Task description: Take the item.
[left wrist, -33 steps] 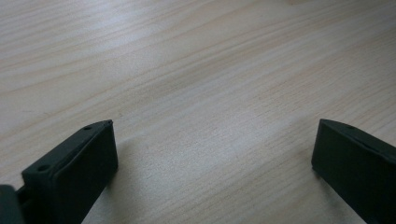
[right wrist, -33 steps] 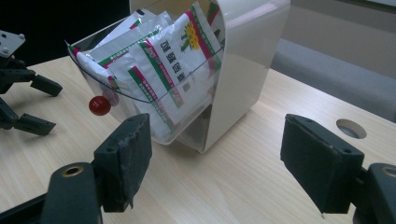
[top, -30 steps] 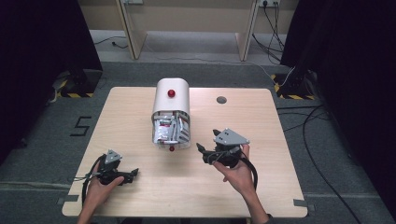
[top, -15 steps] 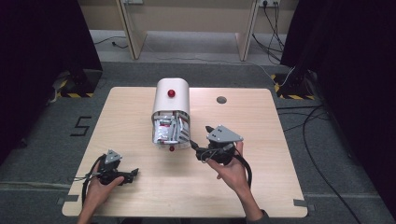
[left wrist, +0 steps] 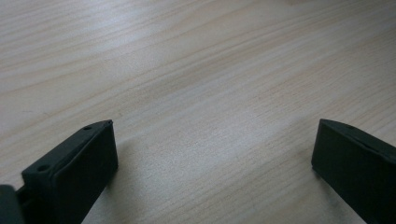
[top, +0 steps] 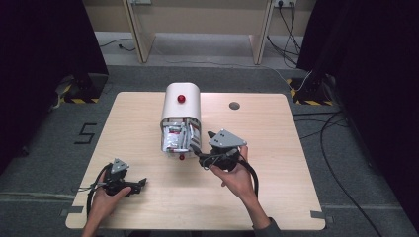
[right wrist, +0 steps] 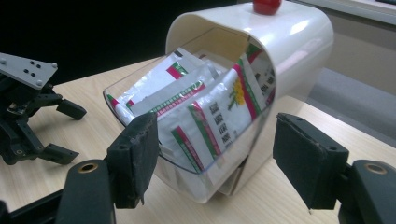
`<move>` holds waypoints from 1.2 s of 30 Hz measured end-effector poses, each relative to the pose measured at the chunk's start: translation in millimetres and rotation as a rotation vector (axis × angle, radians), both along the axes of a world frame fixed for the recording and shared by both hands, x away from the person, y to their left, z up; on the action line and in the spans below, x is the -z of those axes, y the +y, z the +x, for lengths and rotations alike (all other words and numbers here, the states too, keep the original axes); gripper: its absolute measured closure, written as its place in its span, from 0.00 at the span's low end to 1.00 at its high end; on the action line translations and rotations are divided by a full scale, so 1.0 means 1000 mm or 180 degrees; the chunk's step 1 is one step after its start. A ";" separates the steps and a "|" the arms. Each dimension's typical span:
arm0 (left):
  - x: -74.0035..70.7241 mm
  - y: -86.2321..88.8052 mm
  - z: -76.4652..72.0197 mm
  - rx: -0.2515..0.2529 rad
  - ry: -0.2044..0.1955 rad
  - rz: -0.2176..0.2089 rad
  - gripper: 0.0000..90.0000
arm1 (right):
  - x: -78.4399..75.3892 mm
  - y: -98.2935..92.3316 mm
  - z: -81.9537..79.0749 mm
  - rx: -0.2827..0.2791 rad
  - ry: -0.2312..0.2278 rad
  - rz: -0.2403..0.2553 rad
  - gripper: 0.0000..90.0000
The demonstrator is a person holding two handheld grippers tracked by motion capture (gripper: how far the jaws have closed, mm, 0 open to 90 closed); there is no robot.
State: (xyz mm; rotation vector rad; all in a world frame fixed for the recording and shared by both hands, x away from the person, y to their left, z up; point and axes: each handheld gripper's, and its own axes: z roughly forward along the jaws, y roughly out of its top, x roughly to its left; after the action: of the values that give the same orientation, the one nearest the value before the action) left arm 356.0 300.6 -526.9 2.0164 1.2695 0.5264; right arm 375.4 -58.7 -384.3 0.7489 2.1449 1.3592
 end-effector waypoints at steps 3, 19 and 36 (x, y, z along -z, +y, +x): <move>0.000 0.000 0.000 0.0000 0.0000 -0.0001 0.00 | -0.001 0.006 0.001 -0.0023 0.0013 -0.0010 0.37; 0.000 0.000 0.000 -0.0001 -0.0001 0.0000 0.00 | 0.004 0.025 0.015 -0.0060 -0.0031 -0.0222 0.54; 0.000 0.000 0.000 0.0000 0.0000 0.0000 0.00 | 0.005 0.035 0.027 0.0069 -0.0094 -0.0418 0.69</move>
State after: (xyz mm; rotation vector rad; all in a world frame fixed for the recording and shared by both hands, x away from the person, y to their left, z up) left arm 356.0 300.6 -526.9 2.0166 1.2694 0.5264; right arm 401.9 -23.5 -389.4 0.6942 2.1725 1.1979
